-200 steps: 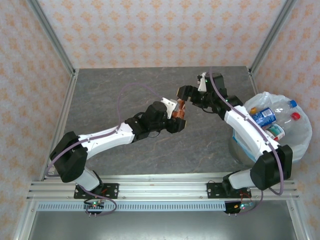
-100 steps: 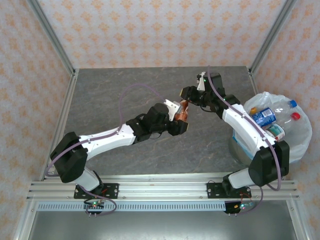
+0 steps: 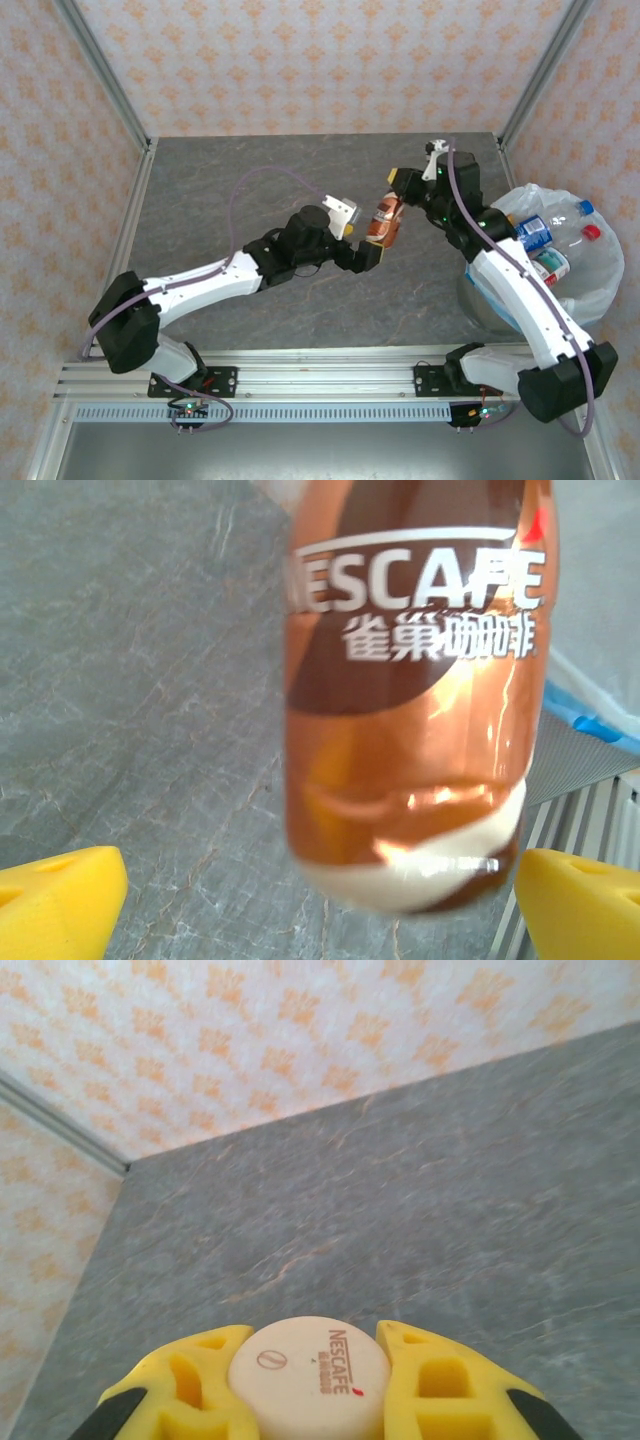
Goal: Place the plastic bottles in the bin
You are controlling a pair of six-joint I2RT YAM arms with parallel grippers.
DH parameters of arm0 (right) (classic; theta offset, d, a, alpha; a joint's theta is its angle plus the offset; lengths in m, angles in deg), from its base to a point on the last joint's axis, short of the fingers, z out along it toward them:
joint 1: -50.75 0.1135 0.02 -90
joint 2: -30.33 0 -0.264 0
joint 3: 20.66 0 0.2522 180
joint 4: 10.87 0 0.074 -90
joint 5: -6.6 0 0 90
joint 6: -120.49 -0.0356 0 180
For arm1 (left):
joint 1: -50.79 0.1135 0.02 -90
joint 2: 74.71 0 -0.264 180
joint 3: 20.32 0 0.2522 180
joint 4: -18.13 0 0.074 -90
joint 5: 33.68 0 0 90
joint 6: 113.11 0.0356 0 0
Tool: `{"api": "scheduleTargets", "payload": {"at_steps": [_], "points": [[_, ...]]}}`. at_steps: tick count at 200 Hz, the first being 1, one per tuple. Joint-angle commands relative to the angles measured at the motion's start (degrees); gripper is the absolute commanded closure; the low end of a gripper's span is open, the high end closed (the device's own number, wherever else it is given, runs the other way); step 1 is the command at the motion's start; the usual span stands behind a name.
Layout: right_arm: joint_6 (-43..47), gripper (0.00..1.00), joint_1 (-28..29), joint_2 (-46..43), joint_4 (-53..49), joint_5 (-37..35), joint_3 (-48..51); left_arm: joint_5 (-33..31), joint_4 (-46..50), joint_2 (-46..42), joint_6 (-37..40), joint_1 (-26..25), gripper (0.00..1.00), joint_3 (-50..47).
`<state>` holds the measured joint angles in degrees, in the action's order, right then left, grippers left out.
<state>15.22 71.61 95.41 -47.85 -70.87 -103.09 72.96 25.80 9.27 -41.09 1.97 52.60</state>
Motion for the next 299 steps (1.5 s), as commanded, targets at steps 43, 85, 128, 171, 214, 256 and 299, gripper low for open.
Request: {"api": "scheduleTargets", "payload": {"at_steps": [43,85,128,171,214,256,299], "points": [[6.7,1.0,-0.03,-10.61,-3.58,-16.61,-1.82,-11.66,-7.89,-5.15,-6.15,3.81,0.0,-7.51],[10.1,1.0,-0.04,-14.42,-5.74,-19.92,-4.71,-13.12,-9.31,-4.06,-10.01,7.86,0.0,-9.73],[14.41,1.0,-0.05,-16.37,-11.89,-27.31,-9.92,-15.67,-9.59,-3.39,-10.64,8.66,0.0,-10.85],[18.42,1.0,-0.08,-16.91,-18.74,-38.07,-15.23,-15.97,-9.12,-1.6,-8.95,8.88,0.0,-10.12],[28.05,1.0,-0.04,-17.18,-17.48,-57.02,-17.38,-13.12,-11.08,0.54,-8.81,8.9,0.0,-9.57],[36.67,1.0,-4.98,-18.64,-10.11,-70.33,-12.15,-10.99,-11.97,1.53,-8.4,8.92,0.0,-8.91],[29.97,1.0,-16.85,-16.13,-16.44,-60.55,-9.21,-10.02,-10.69,1.8,-8.39,9.0,0.0,-8.61]]}}
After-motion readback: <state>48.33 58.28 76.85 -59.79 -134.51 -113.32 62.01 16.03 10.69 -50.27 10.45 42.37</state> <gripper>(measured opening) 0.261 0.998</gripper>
